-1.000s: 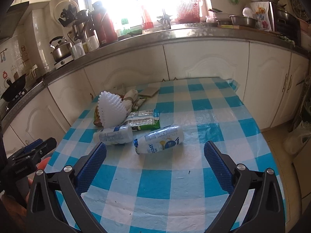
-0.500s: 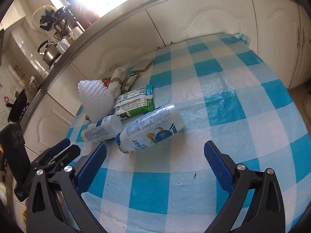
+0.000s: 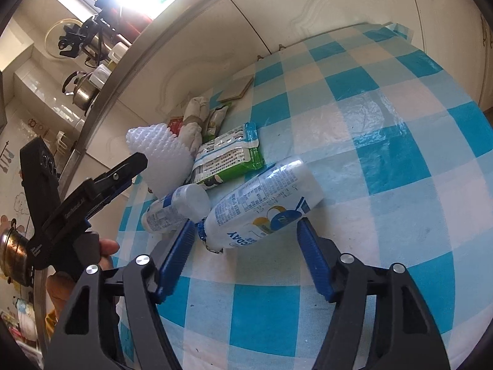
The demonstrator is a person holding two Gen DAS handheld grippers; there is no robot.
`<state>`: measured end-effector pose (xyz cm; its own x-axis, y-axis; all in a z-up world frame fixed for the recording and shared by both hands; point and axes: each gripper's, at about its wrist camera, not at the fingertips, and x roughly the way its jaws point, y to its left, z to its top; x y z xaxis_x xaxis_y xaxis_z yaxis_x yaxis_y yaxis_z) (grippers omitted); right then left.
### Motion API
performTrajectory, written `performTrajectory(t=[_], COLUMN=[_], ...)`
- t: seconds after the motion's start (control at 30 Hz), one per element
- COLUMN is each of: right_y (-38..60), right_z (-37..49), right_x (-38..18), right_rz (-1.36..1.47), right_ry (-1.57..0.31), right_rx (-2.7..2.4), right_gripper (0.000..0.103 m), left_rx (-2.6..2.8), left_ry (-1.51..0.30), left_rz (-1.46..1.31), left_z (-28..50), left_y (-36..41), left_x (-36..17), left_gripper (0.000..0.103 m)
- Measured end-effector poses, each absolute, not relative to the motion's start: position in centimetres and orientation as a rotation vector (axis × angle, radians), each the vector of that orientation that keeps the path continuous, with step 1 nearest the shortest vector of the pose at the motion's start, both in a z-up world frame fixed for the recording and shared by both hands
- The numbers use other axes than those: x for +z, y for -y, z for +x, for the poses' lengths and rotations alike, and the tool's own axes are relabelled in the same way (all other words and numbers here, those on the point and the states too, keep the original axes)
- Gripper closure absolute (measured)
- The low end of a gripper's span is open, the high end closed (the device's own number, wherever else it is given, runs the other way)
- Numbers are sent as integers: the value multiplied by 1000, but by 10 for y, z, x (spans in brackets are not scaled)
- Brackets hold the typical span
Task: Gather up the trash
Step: 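Grasp the white foam mesh net with the left tool while the right tool grasps the white bottle, then carry both items over the red bucket and open both tools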
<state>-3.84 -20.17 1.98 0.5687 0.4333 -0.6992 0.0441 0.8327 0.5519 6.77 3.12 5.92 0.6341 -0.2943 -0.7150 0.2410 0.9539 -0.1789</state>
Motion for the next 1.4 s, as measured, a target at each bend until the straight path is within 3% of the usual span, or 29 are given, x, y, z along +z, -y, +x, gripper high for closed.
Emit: performTrajectory(t=[0.1, 0.17, 0.23, 0.43, 0.63, 0.73, 0.77, 1.07, 1.4], right_y=[204, 206, 207, 201, 190, 185, 183, 183, 130], right_z=[-33, -28, -24, -11, -6, -6, -5, -17, -35], right_x=[14, 12, 12, 13, 13, 12, 11, 21, 85], right_rz=[595, 601, 608, 587, 496, 473, 464, 466, 385], right_ry=[-959, -962, -955, -955, -954, -960, -967, -929, -833], right_rx=[236, 226, 222, 212, 177, 180, 175, 180, 350], right_gripper=[34, 34, 34, 34, 35, 56, 58, 59, 59], left_rx=[-297, -293, -310, -315, -323, -330, -332, -299, -59], left_ry=[-835, -851, -866, -853, -824, -801, -792, -724, -675], left_rz=[-70, -69, -93, -123, -203, -227, -235, -302, -385], left_z=[79, 86, 90, 88, 76, 66, 62, 17, -68], left_y=[-29, -28, -29, -31, -46, -53, -56, -97, -212], left_x=[56, 55, 52, 54, 60, 68, 72, 96, 103], left_gripper=[14, 37, 47, 66, 69, 70, 70, 70, 69])
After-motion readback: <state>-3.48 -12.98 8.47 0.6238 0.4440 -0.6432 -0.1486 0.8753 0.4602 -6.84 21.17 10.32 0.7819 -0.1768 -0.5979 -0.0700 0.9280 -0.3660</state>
